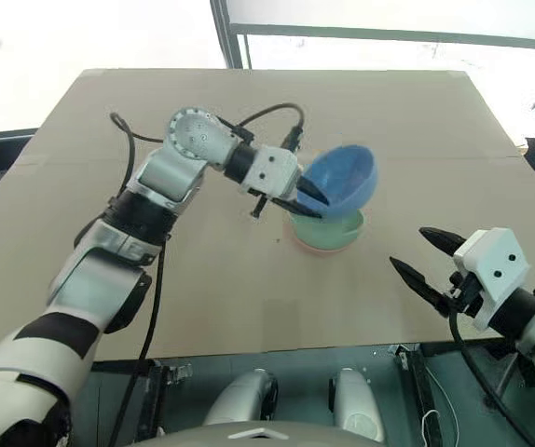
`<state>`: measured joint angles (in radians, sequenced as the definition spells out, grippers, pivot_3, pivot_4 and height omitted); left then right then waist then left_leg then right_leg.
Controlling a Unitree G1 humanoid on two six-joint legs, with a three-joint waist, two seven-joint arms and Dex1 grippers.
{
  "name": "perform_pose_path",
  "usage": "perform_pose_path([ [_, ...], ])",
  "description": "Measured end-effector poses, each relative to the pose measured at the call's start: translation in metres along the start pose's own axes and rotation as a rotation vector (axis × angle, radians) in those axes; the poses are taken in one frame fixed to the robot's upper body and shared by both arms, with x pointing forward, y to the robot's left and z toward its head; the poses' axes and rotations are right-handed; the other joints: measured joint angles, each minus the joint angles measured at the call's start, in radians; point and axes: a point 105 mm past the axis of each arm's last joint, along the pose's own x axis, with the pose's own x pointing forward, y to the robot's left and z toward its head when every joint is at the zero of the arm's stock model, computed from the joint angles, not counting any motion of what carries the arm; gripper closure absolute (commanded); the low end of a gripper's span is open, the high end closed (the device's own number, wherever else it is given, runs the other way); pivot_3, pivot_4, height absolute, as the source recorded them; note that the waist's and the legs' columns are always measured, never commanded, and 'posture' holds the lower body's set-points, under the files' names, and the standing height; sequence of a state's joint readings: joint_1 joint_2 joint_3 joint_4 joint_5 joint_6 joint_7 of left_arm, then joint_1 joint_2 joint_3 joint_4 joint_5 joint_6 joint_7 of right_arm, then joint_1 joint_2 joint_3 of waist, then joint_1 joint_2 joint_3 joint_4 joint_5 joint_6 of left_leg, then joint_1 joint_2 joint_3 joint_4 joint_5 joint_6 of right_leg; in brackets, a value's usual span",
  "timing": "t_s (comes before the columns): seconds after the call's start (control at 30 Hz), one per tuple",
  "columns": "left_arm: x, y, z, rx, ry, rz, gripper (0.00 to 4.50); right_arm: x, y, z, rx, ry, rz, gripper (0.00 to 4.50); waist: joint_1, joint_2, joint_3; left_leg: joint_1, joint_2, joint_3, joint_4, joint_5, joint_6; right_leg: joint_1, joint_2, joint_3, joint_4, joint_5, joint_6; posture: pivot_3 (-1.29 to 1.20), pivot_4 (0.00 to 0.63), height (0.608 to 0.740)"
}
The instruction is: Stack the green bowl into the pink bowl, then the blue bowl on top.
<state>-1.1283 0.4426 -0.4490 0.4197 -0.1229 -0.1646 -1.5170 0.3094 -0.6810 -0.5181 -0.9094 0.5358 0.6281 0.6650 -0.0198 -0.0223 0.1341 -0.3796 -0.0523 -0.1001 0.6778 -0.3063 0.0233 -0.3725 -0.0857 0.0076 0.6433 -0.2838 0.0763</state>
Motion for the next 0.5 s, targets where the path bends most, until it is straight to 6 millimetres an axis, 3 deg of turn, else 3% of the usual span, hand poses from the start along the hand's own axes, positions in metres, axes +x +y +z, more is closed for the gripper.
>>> perform_pose_path([
  [0.07,-0.003,-0.001,0.001,-0.004,-0.009,-0.001,2.38,0.0,0.0,0.001,-0.002,-0.003,-0.007,1.31,0.003,0.0,0.0,0.0,0.0,-0.001,0.001,0.0,0.0,0.0,0.0,0.0,0.0,0.0,0.0,0.0,0.15,0.74],
  [0.2,-0.034,-0.002,-0.004,-0.12,-0.003,0.095,2.38,0.005,0.0,0.001,0.01,-0.012,0.0,1.31,0.0,0.0,0.0,0.0,0.001,-0.001,0.001,0.0,0.0,0.002,0.001,0.0,0.001,0.0,0.001,0.0,0.15,0.74],
  [0.3,-0.064,0.0,-0.009,-0.258,-0.035,0.338,2.38,0.015,-0.006,-0.005,0.028,-0.002,0.013,1.31,0.001,0.0,0.0,0.001,0.003,-0.003,0.003,0.0,0.0,0.002,0.0,-0.001,0.001,0.001,0.001,0.0,0.15,0.74],
  [0.33,-0.069,-0.002,-0.01,-0.277,-0.049,0.403,2.3,0.017,-0.008,-0.007,0.027,0.009,0.028,0.9,0.002,0.0,0.0,0.001,0.003,-0.003,0.003,0.0,0.0,0.003,0.0,-0.001,0.0,0.001,0.001,0.0,0.15,0.74],
  [0.4,-0.08,-0.015,-0.021,-0.346,-0.035,0.503,1.82,0.02,-0.011,-0.015,0.024,0.05,0.057,0.52,0.004,0.0,0.0,0.001,0.002,-0.004,0.003,0.0,0.0,0.003,0.0,-0.001,0.0,0.001,0.001,0.0,0.15,0.74],
  [0.43,-0.084,-0.027,-0.03,-0.417,-0.02,0.545,1.51,0.021,-0.013,-0.02,0.025,0.069,0.074,0.06,0.004,0.0,0.0,0.001,0.002,-0.004,0.003,0.0,0.0,0.003,0.0,-0.001,0.0,0.001,0.001,0.0,0.15,0.74],
  [0.5,-0.091,-0.056,-0.043,-0.574,-0.013,0.619,0.63,0.023,-0.018,-0.03,0.035,0.098,0.106,0.0,0.004,0.0,0.0,0.0,0.003,-0.005,0.003,0.0,0.0,0.003,0.0,-0.001,0.0,0.001,0.001,0.0,0.15,0.74],
])
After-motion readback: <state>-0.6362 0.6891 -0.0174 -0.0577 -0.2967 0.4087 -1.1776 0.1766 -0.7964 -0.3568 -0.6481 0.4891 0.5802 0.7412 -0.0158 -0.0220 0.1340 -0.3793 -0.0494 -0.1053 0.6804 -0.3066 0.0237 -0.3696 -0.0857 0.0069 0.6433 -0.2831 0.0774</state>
